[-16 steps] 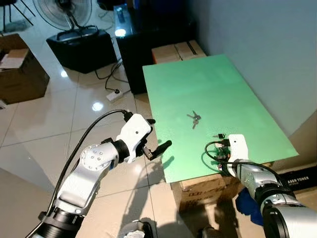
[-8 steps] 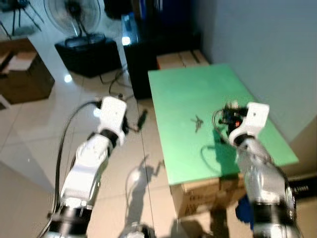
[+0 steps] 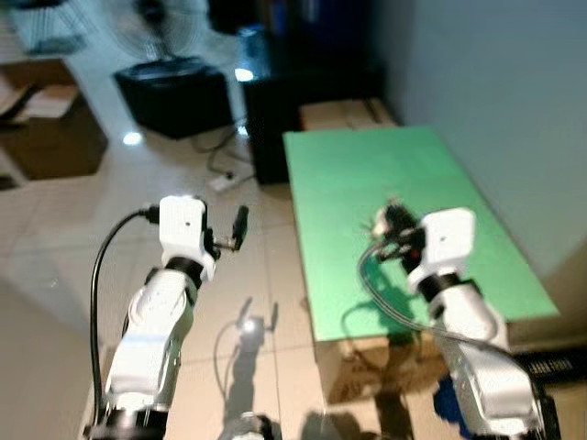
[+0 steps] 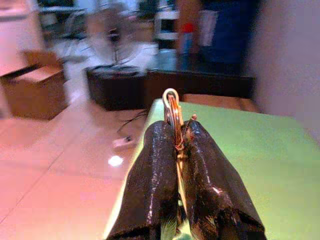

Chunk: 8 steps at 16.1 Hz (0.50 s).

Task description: Hang keys on a hook

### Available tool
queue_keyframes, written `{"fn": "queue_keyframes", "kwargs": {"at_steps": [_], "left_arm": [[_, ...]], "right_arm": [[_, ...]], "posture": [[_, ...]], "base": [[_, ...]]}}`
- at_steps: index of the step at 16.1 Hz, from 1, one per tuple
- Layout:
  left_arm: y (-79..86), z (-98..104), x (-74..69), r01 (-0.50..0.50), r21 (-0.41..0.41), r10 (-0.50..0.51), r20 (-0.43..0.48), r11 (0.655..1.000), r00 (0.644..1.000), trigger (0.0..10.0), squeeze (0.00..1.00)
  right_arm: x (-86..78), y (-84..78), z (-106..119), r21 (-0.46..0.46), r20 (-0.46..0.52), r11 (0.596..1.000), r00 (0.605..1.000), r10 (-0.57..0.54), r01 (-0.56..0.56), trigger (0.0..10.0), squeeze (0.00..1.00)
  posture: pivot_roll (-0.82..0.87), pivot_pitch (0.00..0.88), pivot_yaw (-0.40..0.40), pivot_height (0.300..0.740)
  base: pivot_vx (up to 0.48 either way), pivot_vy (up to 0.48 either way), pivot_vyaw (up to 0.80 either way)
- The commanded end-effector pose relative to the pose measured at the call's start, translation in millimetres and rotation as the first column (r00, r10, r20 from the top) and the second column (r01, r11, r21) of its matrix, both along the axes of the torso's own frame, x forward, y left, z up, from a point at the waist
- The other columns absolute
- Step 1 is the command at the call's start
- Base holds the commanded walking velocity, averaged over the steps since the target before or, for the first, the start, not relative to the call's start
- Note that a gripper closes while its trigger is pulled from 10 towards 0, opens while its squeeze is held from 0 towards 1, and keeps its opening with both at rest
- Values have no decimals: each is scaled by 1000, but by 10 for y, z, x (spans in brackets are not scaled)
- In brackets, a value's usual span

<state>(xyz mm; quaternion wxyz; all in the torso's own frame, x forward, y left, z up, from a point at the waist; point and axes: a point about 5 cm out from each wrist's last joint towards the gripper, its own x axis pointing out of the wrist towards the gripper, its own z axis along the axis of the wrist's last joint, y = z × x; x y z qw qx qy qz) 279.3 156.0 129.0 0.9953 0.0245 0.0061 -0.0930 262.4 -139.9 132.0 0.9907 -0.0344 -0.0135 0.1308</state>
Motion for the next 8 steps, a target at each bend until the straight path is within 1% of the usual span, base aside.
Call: {"fn": "queue_keyframes", "kwargs": {"at_steps": [1,2,3,4,6,8], "left_arm": [[-63,38,-24,30,29,-31,26,999,999,10000,0],[-75,49,-29,35,41,-36,35,999,999,10000,0],[-89,67,-30,34,58,-37,50,998,998,10000,0],[-84,74,-20,20,56,-24,60,998,998,10000,0],[-72,85,12,-4,40,1,64,999,998,10000,0],[-67,48,11,-14,62,11,43,998,999,10000,0]], "right_arm": [[-11,-19,47,-32,11,999,1000,10,-10,10000,0],[-5,-34,35,-40,0,999,1000,9,-9,10000,0],[21,-63,-11,-68,-31,998,1000,6,-8,10000,0],[50,-74,-73,-94,-64,995,998,9,-15,10000,0],[81,-57,-152,-108,-119,994,993,22,-35,10000,0],[68,-39,-159,-116,-123,992,992,27,-41,10000,0]], "posture": [[-114,0,56,740],[-110,0,51,740],[-99,0,35,740],[-101,0,32,740],[-115,0,33,740],[-121,0,30,740]], "base": [[0,0,800],[0,0,800],[0,0,800],[0,0,800],[0,0,800],[0,0,800]]}}
